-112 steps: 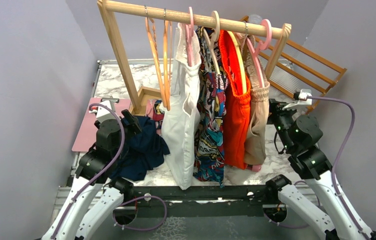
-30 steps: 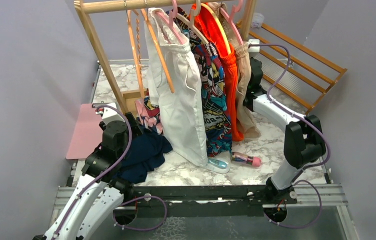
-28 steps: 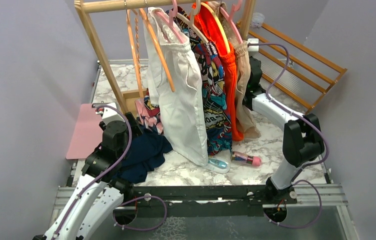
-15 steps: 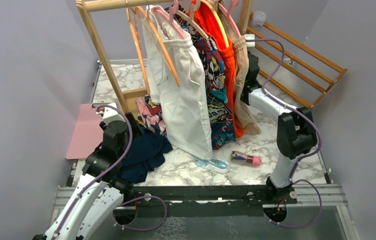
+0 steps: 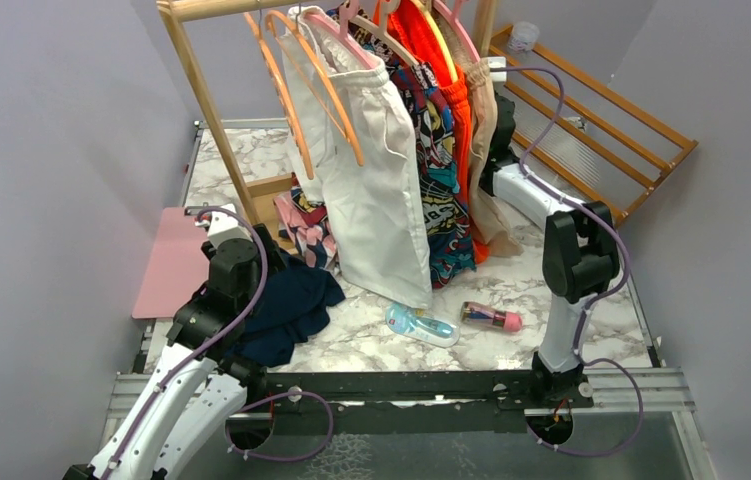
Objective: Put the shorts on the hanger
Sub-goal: Move the clothesline to the center of the board, then adjust the shorts at the center of the board.
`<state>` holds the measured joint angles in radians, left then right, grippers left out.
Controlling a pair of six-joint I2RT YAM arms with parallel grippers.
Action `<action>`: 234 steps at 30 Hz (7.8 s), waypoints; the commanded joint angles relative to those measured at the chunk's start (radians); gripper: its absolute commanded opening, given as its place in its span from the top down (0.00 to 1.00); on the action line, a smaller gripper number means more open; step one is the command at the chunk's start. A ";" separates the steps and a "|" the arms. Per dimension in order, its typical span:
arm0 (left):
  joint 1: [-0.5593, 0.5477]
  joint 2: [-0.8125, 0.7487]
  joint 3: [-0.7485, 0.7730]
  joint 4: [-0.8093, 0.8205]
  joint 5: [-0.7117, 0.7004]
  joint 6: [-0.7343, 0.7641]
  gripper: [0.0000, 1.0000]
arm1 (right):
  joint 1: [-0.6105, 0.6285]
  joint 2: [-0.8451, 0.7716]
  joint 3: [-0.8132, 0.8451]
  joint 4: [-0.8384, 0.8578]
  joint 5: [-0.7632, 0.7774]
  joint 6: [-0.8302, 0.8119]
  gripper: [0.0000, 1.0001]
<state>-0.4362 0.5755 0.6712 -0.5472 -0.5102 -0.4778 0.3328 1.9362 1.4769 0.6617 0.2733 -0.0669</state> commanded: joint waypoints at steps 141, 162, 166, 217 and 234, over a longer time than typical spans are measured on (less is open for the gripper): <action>-0.032 -0.120 0.003 0.048 0.026 0.054 0.19 | 0.900 -1.176 -0.537 -1.201 0.246 0.437 0.99; -0.026 -0.119 -0.004 0.064 0.050 0.071 0.19 | 0.905 -0.949 -0.334 -0.970 0.320 0.473 0.99; -0.026 -0.128 -0.004 0.062 0.051 0.069 0.19 | 0.903 -0.981 -0.409 -1.199 0.499 0.621 0.99; -0.024 -0.098 -0.013 0.060 0.070 0.067 0.19 | 1.170 -0.349 -0.431 -0.874 0.161 0.318 0.96; -0.010 -0.199 -0.013 0.031 -0.032 0.031 0.19 | 1.108 -0.843 -0.375 -1.001 0.370 0.520 0.99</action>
<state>-0.4515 0.3897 0.6613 -0.5175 -0.5106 -0.4335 1.4933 1.1515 1.1690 -0.1898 0.3782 0.2935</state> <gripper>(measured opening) 0.811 0.017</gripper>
